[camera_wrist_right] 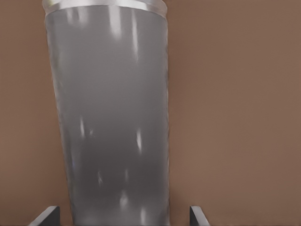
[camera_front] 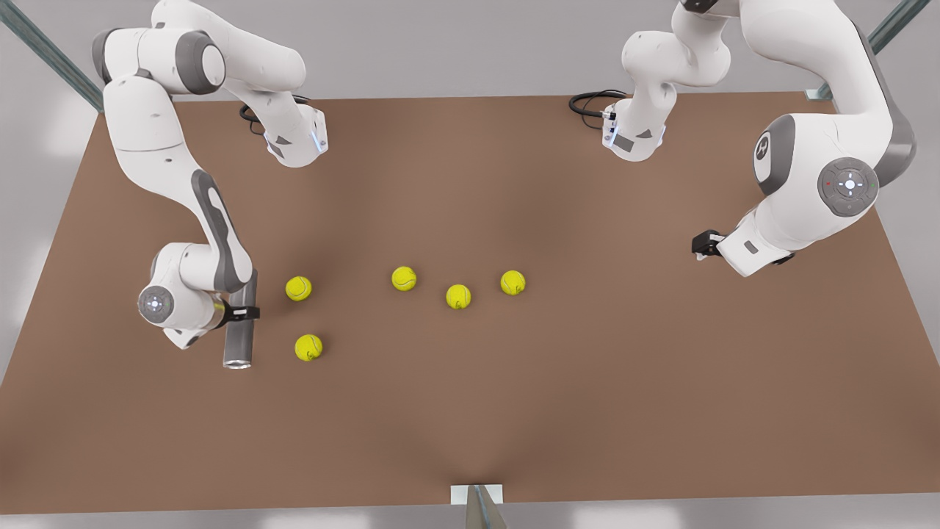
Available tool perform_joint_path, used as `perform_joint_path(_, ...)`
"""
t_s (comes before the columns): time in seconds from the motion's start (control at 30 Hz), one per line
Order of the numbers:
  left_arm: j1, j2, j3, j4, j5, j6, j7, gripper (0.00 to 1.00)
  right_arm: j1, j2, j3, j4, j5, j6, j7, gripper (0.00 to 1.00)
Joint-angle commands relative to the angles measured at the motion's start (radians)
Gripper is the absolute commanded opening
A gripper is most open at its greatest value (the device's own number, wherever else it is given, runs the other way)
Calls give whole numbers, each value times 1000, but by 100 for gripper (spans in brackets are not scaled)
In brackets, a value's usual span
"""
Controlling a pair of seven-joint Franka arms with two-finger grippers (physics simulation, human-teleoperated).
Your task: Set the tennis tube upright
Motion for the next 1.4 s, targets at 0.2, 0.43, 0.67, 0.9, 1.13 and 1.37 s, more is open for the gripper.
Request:
perform_joint_path(0.2,0,1,0,0,0,-2,0,100,0,19,0,-8,2,29,-2,100)
perform_joint_path(0.43,0,1,0,0,0,-3,0,100,-3,20,0,-20,2,46,-2,91)
perform_joint_path(0.67,0,8,0,0,0,-3,0,100,-3,20,0,-20,2,46,-2,87)
perform_joint_path(0.9,0,8,0,0,0,-5,0,100,-3,22,0,-23,3,46,-2,87)
perform_joint_path(1.13,0,8,0,0,0,-6,-2,100,-2,23,0,-31,2,64,-2,81)
perform_joint_path(1.37,0,8,0,0,-1,-8,-2,100,-2,20,0,-29,3,64,-2,81)
